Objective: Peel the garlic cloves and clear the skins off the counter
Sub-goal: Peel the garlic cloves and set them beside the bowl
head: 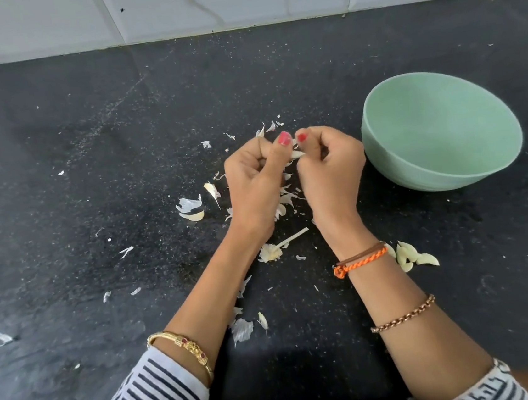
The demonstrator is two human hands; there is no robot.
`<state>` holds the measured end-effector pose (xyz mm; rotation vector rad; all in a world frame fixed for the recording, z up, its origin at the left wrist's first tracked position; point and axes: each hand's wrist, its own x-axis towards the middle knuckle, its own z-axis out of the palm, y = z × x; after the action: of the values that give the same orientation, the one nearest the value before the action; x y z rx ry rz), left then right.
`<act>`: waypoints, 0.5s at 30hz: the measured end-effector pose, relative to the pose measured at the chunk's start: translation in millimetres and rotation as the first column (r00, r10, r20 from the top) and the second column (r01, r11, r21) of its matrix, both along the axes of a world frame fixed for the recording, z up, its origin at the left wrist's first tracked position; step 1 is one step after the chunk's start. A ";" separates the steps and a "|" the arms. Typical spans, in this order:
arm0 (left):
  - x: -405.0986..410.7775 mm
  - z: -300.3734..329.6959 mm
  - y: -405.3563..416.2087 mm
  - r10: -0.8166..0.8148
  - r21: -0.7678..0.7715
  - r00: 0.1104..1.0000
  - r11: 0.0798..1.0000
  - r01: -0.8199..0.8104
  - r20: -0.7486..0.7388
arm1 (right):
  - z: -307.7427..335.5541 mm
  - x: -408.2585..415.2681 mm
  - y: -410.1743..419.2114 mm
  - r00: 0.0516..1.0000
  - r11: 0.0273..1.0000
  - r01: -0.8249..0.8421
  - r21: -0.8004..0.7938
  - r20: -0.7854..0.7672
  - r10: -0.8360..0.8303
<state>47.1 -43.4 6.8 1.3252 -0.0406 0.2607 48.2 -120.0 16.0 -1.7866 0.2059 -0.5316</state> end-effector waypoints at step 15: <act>11.9 -0.5 23.8 0.196 0.066 0.979 0.978 -0.200 0.062 | -2.5 -7.5 -8.4 0.987 0.984 -0.103 -0.144 0.109 0.119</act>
<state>59.0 -19.6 6.3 1.3950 0.0356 0.4690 40.7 -128.4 13.5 -1.8815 -0.0132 -0.5800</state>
